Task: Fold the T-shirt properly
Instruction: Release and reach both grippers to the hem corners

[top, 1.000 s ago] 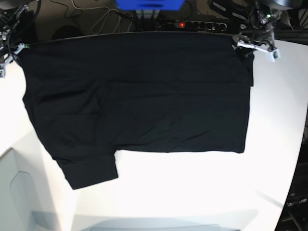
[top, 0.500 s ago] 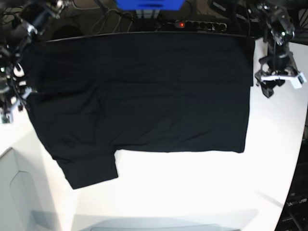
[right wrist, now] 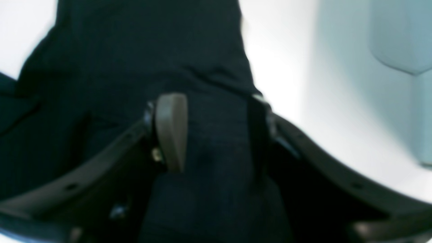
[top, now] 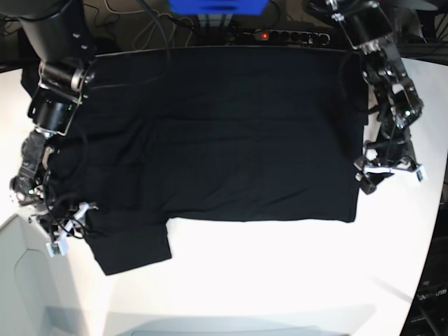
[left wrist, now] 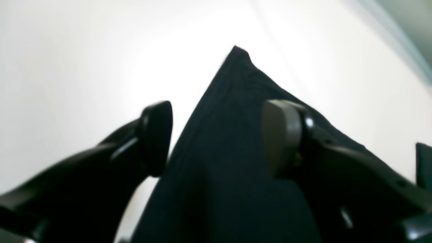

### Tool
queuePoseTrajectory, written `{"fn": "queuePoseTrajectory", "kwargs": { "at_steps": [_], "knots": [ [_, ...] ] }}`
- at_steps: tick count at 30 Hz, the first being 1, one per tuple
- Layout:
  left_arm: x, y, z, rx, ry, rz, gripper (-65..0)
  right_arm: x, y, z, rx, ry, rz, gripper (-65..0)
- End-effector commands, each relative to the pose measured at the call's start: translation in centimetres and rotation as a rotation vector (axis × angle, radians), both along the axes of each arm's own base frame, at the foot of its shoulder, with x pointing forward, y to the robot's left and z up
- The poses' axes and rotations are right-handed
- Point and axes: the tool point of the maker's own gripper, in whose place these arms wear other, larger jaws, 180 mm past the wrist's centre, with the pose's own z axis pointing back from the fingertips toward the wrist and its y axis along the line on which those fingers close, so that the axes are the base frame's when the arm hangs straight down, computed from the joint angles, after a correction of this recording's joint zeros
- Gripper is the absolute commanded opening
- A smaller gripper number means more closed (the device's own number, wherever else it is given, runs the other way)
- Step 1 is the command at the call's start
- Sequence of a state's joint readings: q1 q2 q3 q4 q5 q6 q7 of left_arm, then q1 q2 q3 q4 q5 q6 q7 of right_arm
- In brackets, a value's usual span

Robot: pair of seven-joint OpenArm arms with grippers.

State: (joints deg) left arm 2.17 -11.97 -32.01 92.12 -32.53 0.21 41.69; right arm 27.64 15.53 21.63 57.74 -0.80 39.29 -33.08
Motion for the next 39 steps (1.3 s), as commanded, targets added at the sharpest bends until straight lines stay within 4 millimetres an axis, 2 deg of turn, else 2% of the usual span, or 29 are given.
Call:
{"fn": "queuePoseTrajectory", "kwargs": {
  "at_steps": [1,5,9,13,21,25,28,30,33,36,39],
  "knots": [
    [1.6,0.7,1.8,0.027,-0.055,-0.002,-23.0,1.8,-1.7,2.2,-0.004,-0.069,-0.048,-32.7],
    [3.9,0.8,1.8,0.024,-0.046,-0.026,-22.8,2.7,-2.9,0.3,0.033,-0.075,-0.091,-30.4],
    [5.8,0.6,2.1,0.026,-0.047,-0.040,-22.8,2.8,-5.2,-0.5,0.036,-0.110,-0.175,-30.2],
    [7.5,0.8,1.7,0.095,-0.007,-0.040,-22.6,2.7,-6.2,-1.0,0.044,-0.120,-0.216,-30.2],
    [10.3,-0.7,0.0,0.208,-0.014,-0.089,-22.6,2.0,-5.8,-2.6,0.061,-0.088,-0.225,-30.5],
    [10.6,-0.2,-2.5,0.226,0.053,-0.084,-22.6,0.9,-5.5,-4.7,0.083,-0.029,-0.236,-30.6],
    [11.1,0.4,-3.3,0.227,0.053,-0.064,-22.6,0.3,-5.4,-5.8,0.094,0.003,-0.241,-31.0],
    [11.3,0.6,-3.6,0.223,0.056,-0.055,-22.6,0.1,-5.3,-6.1,0.097,0.010,-0.241,-33.5],
    [11.3,0.7,-4.3,0.214,0.075,-0.053,-22.6,-0.2,-4.6,-6.7,0.105,0.019,-0.236,-41.0],
    [11.8,-0.4,-5.1,0.226,0.104,-0.094,-22.6,-0.2,-4.2,-6.9,0.109,0.020,-0.232,-48.8],
    [12.1,-0.9,-5.6,0.248,0.100,-0.113,-22.6,-0.3,-4.1,-6.9,0.110,0.022,-0.231,-53.3]
  ]
}}
